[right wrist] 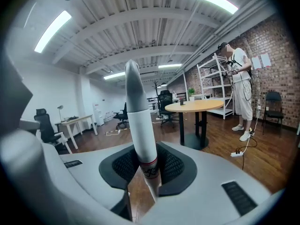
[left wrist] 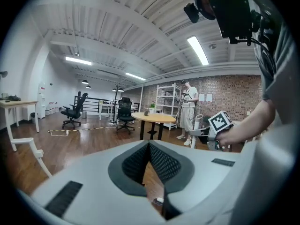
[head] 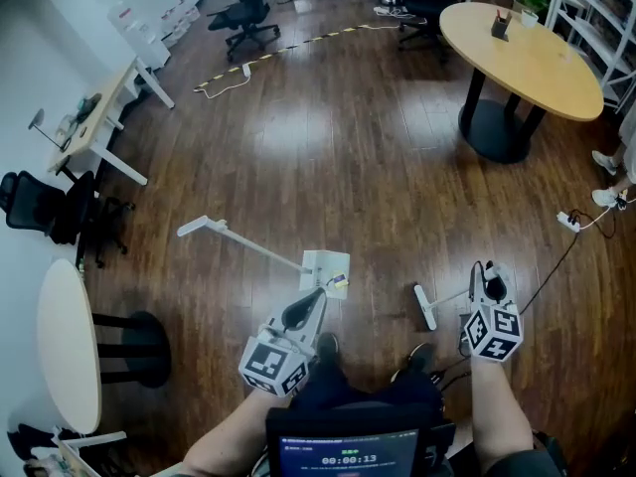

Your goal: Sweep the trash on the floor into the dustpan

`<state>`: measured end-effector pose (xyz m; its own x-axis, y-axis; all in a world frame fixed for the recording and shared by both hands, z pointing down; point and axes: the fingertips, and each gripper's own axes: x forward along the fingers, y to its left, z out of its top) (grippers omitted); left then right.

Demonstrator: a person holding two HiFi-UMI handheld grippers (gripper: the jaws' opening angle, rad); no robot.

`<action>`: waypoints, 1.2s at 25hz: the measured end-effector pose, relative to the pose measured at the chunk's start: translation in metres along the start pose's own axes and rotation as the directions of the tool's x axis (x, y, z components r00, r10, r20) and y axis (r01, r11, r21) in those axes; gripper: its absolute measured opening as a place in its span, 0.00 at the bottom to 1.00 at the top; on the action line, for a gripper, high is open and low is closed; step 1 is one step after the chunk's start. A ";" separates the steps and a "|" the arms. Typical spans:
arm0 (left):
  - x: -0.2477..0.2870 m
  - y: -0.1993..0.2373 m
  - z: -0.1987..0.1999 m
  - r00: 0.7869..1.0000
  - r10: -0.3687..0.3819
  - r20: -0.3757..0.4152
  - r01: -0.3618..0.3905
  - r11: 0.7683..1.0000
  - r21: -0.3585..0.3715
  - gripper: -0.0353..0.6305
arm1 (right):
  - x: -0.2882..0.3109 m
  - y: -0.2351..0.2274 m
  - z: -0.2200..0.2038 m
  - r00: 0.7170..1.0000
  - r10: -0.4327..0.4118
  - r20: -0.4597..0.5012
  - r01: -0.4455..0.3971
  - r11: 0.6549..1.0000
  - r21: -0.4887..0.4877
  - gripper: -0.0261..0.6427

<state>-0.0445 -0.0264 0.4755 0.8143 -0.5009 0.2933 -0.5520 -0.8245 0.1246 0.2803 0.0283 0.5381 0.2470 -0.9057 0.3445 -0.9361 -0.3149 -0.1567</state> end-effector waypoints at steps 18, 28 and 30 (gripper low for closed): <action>-0.165 0.240 -0.049 0.992 0.126 -0.002 -0.126 0.991 0.031 0.05 | 0.122 0.339 -0.068 0.986 0.160 -0.050 -0.162 0.986 -0.027 0.20; -0.224 0.261 -0.063 0.978 0.210 0.008 -0.210 0.976 -0.057 0.05 | 0.157 0.416 -0.049 0.971 0.238 0.019 -0.238 0.971 0.028 0.19; -0.222 0.251 -0.062 0.978 0.208 0.013 -0.206 0.977 -0.060 0.05 | 0.153 0.405 -0.050 0.973 0.233 0.005 -0.233 0.972 0.021 0.18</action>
<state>-0.3752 -0.1061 0.5000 0.6843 -0.6645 0.3004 -0.7180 -0.6859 0.1183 -0.0735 -0.2241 0.5734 0.0236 -0.9556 0.2936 -0.9623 -0.1013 -0.2523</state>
